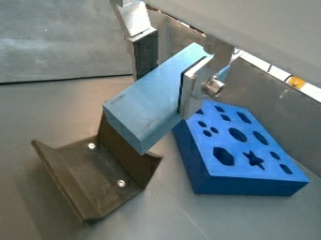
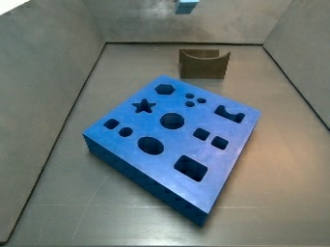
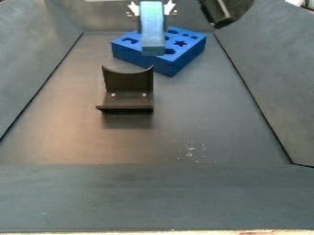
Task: Pick up the rectangle object. Move up. Place the rectangle object on the fixture. Regrasp the rectangle object. Move to above the board. Insert the rectangle object.
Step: Place the rectangle object on the fixture.
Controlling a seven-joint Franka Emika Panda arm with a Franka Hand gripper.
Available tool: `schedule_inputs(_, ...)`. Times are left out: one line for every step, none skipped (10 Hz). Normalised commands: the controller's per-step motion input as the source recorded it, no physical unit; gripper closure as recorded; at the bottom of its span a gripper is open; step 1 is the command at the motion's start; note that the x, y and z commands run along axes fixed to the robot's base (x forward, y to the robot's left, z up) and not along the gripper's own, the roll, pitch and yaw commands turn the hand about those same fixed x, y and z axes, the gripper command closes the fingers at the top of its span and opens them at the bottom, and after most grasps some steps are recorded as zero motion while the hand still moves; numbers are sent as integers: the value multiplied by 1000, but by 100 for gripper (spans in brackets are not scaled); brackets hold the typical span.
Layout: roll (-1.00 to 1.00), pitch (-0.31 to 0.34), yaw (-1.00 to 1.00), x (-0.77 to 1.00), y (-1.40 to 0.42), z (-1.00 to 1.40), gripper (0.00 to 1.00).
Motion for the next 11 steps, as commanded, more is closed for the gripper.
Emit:
schedule_inputs(-316, 89, -96, 795, 56, -26, 100)
schedule_inputs(-303, 83, -88, 721, 50, -25, 100)
schedule_inputs(-290, 97, -84, 620, 45, -19, 100)
schedule_inputs(-284, 108, -81, 571, 44, -19, 100)
schedule_inputs(-266, 125, -79, 483, 44, -15, 100)
schedule_inputs(-258, 130, -71, 424, 43, -19, 100)
schedule_inputs(-249, 139, -63, 341, 41, -14, 100)
schedule_inputs(-246, 147, -60, 303, 39, -13, 100)
schedule_inputs(-239, 168, -54, 214, 36, -12, 100)
schedule_inputs(-237, 175, -52, 180, 36, -10, 100)
schedule_inputs(-1000, 40, -86, 142, 74, -1000, 100)
